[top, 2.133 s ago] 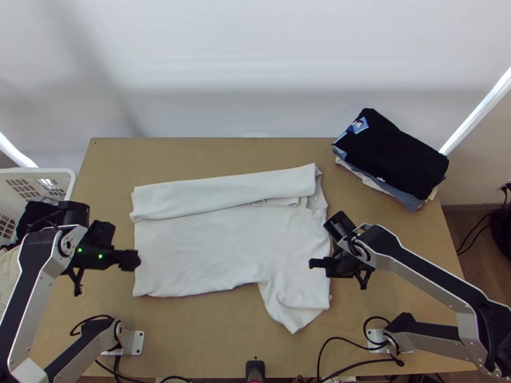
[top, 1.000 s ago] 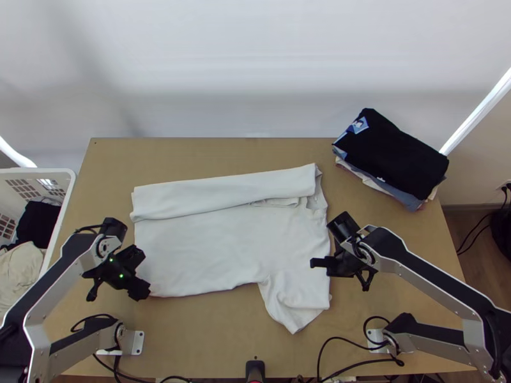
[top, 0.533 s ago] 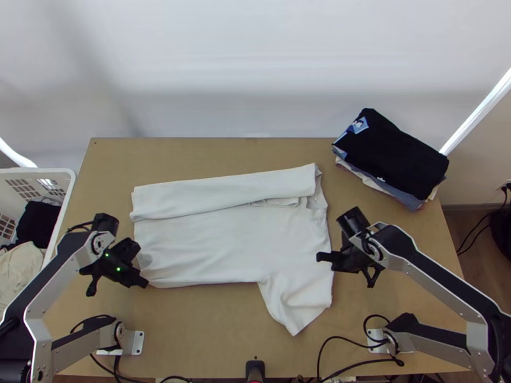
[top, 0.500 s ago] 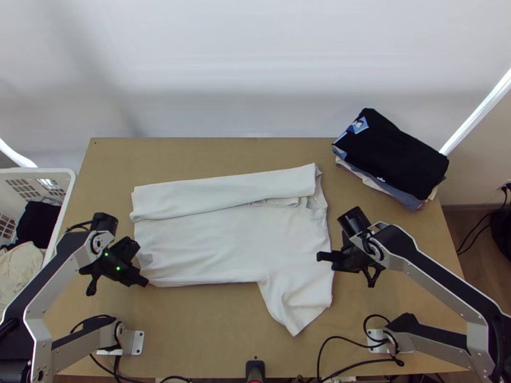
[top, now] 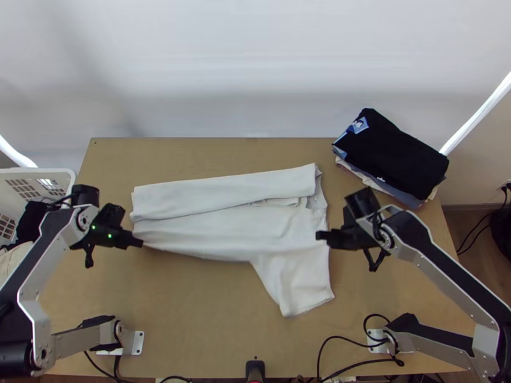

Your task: Fold the t-shirt

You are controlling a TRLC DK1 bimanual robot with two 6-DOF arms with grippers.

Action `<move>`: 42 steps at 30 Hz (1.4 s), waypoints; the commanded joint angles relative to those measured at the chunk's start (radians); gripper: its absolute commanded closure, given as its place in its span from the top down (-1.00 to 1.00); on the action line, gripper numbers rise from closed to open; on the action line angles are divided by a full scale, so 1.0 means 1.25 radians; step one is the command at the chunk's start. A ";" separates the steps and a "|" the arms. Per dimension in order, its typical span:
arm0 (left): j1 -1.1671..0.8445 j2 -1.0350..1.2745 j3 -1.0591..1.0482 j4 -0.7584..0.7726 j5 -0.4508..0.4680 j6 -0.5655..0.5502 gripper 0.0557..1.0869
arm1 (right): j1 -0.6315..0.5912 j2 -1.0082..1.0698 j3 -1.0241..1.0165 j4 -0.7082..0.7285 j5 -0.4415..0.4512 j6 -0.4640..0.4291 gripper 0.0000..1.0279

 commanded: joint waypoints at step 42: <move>0.023 0.375 0.368 0.120 -0.060 -0.283 -0.92 | -0.120 0.736 0.777 0.113 0.039 -0.021 -0.95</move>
